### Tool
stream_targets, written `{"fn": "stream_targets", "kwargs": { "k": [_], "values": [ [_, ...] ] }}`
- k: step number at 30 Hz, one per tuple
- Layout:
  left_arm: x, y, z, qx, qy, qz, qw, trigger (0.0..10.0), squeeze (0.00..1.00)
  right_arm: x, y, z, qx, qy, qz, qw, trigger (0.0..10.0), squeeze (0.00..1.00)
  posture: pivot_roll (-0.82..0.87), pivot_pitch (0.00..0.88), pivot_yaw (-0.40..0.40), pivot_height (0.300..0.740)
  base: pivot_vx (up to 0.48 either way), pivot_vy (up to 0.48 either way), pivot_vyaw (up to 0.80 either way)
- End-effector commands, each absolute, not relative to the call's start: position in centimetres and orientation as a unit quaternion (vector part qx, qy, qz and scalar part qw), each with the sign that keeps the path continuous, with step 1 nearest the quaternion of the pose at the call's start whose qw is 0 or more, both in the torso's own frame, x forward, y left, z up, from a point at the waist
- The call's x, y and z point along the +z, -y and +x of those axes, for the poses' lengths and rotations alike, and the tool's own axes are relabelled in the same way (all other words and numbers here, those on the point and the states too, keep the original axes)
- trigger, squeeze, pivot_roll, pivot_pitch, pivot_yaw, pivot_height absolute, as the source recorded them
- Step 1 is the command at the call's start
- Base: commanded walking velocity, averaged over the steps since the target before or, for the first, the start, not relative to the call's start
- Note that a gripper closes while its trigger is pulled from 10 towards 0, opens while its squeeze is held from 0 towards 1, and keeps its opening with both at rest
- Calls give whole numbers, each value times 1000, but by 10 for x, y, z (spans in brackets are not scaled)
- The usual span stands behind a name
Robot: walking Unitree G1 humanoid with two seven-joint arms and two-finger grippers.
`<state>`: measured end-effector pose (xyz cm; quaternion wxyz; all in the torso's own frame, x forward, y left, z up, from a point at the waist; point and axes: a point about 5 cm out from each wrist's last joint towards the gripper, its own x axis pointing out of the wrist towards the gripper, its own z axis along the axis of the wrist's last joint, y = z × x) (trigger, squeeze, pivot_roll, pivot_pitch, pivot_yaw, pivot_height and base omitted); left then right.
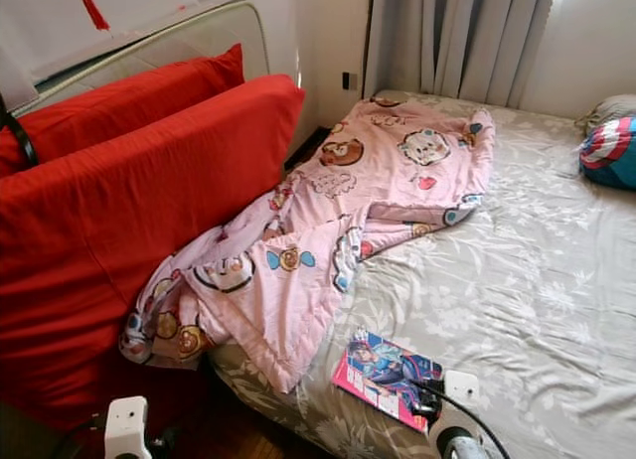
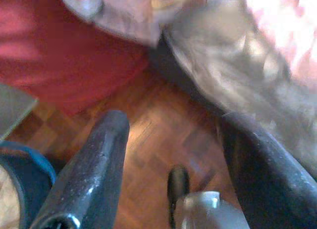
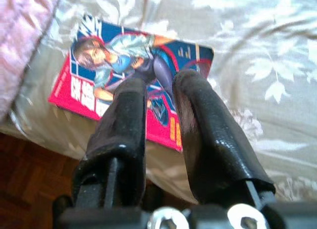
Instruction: Clean up the room
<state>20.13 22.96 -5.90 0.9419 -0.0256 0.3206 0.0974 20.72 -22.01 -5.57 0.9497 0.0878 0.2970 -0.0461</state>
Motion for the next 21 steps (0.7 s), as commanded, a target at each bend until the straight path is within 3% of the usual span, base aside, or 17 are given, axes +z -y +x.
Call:
{"fn": "stream_targets", "kwargs": {
  "k": [1,7,9,12,16,17,18,19,21],
  "values": [
    [10,-219,281,76,-123,12,989,10000,0,-53,217,209,-47,-272,106,955,10000,0,-109,0,38,740,0,0,0],
    [29,-208,295,63,-64,10,996,10000,0,-51,218,209,-49,-257,112,959,10000,0,-116,0,39,740,0,0,0],
    [47,-210,295,62,16,173,983,10000,0,-51,218,209,-51,-248,121,960,10000,0,-117,0,39,740,0,0,0],
    [43,-209,291,54,25,236,970,10000,0,-50,218,209,-50,-243,122,961,10000,0,-117,0,39,740,0,0,0],
    [39,-212,291,53,1,202,978,10000,0,-47,218,210,-43,-226,115,966,10000,0,-119,0,40,740,0,0,0],
    [31,-205,292,55,-42,55,996,10000,0,-46,219,210,-44,-219,111,968,10000,0,-123,0,41,740,0,0,0],
    [31,-205,292,55,-42,55,996,10000,0,-46,219,210,-44,-219,111,968,10000,0,-123,0,41,740,0,0,0],
    [26,-203,290,51,-50,-6,997,10000,0,-45,219,210,-44,-214,107,970,10000,0,-130,0,43,740,0,0,0],
    [26,-201,287,54,-40,4,998,10000,0,-44,219,211,-37,-208,90,973,10000,0,-134,0,44,740,0,0,0]
  ]
}}
